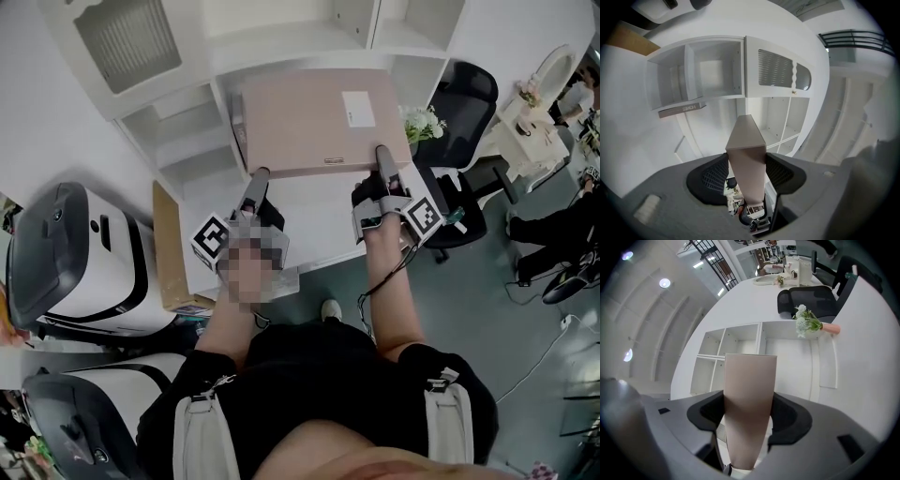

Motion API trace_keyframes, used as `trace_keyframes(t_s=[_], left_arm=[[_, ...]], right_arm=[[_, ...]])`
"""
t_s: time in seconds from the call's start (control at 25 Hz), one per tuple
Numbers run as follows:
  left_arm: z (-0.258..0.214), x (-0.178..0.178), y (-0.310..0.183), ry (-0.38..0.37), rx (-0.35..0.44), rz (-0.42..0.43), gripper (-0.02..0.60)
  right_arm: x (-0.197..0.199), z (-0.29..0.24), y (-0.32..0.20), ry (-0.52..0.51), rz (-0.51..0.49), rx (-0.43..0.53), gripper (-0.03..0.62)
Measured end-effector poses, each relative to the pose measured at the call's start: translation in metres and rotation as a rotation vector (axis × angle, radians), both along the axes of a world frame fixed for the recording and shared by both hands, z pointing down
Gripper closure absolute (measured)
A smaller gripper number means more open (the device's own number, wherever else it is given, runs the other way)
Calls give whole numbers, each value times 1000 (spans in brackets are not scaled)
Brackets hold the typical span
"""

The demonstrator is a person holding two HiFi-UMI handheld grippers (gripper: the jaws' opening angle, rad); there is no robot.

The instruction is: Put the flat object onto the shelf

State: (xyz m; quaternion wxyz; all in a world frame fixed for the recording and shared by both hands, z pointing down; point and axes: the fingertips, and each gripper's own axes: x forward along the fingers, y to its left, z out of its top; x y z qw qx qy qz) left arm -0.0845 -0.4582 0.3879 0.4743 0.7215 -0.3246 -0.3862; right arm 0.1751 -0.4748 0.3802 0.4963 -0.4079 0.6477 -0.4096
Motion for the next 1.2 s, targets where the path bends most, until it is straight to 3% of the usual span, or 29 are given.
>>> trace_keyframes(t_s=[0.72,1.0,1.2], left_arm=[[-70,-15,-31,-10,144,-112,328],[-86,-27,-72,2,106,-167,328],[-95,-28,-99,0,86,-199,339]], right_arm=[[-21,-72,-69,-15,-147,151,315],[-33,-88,-117,-24,-182,71,315],[-34,-87,-151,-53,-183,-39,313]])
